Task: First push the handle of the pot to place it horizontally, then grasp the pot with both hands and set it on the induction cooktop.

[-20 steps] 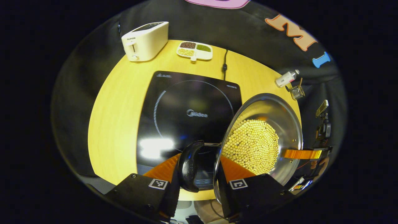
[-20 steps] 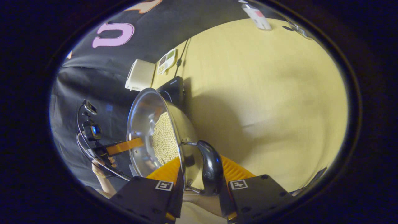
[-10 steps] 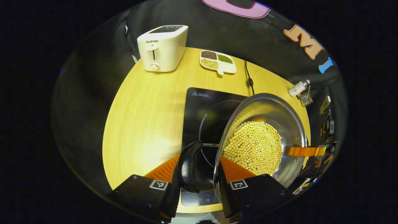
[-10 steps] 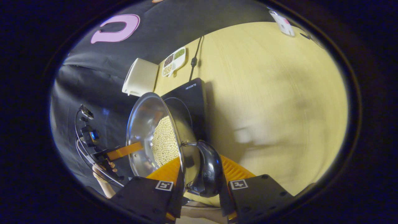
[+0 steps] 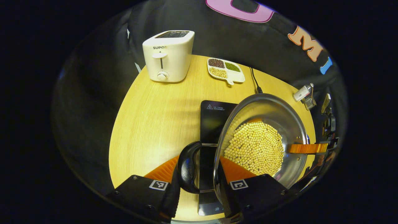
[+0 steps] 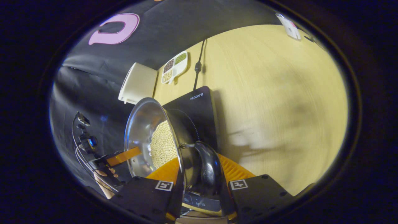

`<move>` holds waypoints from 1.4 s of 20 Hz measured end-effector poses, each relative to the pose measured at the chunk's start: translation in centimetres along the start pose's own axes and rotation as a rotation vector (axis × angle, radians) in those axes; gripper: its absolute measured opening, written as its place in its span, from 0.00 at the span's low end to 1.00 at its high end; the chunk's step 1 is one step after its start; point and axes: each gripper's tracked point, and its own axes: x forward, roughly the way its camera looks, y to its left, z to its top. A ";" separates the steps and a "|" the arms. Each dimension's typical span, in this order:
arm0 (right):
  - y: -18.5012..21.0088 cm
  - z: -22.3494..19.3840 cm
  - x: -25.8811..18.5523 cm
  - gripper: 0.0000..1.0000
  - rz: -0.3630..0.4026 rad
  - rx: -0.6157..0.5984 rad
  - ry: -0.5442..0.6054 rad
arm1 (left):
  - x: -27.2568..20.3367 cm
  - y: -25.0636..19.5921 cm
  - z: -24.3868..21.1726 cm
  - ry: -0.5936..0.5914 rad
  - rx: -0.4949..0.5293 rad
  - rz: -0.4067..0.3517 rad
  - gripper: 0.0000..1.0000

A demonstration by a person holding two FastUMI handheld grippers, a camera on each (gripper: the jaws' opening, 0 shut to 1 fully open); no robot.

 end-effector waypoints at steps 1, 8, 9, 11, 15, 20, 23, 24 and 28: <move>-0.1 0.2 0.1 0.51 0.006 -0.004 -0.012 | -0.1 -0.1 -0.2 0.001 -0.004 -0.006 0.57; 0.0 0.6 0.4 0.51 0.033 -0.026 -0.028 | -0.2 -0.2 -0.1 -0.028 -0.016 -0.037 0.58; 0.0 0.5 0.4 0.51 0.032 -0.026 -0.030 | -0.1 -0.2 0.0 -0.033 -0.018 -0.039 0.59; 0.0 0.5 0.3 0.46 0.030 -0.021 -0.030 | -0.2 -0.2 0.0 -0.038 -0.019 -0.042 0.58; -0.1 0.6 0.4 0.53 0.019 -0.017 -0.040 | -0.3 -0.2 0.1 -0.061 -0.029 -0.042 0.59; -0.7 1.5 -0.5 0.66 -0.006 -0.063 -0.113 | -0.6 0.1 -0.9 -0.115 -0.108 -0.018 0.76; -0.6 2.3 -2.7 1.00 -0.019 -0.115 -0.210 | -1.8 -0.1 -0.8 -0.193 -0.178 -0.018 0.98; -0.5 2.6 -3.4 1.00 -0.020 -0.130 -0.242 | -2.5 0.1 -0.4 -0.229 -0.185 -0.006 0.98; -0.3 3.0 -6.2 0.92 -0.029 -0.177 -0.345 | -5.3 0.9 0.8 -0.341 -0.171 0.081 0.98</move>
